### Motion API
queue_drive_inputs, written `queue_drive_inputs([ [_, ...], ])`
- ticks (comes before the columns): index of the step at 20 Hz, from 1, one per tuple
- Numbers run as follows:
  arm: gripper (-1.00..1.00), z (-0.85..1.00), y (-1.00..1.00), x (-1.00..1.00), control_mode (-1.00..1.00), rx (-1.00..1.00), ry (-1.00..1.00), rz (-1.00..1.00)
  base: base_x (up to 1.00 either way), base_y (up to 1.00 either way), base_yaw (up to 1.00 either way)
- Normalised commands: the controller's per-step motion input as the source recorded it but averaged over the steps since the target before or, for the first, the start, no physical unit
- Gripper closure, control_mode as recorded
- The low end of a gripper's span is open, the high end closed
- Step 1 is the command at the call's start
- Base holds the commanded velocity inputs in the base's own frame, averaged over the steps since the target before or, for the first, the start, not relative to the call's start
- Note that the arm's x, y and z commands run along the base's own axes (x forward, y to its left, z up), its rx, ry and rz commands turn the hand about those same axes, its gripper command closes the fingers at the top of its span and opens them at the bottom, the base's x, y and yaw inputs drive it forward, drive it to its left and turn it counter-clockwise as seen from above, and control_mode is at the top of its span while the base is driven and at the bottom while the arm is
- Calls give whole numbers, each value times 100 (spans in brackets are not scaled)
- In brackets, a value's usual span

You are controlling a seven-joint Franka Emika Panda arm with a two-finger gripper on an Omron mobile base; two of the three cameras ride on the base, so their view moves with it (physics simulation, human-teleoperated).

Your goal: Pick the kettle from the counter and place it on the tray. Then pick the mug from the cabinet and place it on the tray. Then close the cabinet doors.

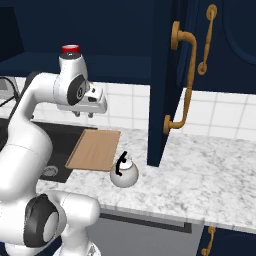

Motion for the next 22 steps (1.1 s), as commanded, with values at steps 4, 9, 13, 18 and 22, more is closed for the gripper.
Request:
queue_drive_inputs([
  [4, -100, -9, -12, -21, -100, 0, -2, 0, 0, 0, 0],
  [9, -100, -35, -38, -45, -100, 2, -7, 0, 0, 0, 0],
  [13, -100, -35, -43, -24, -100, 0, -4, 0, 0, 0, 0],
  [18, -100, -31, -34, -18, -100, 0, -4, -1, 0, 0, 0],
  [22, -100, -24, -26, -13, -100, 0, -7, 0, 0, 0, 0],
])
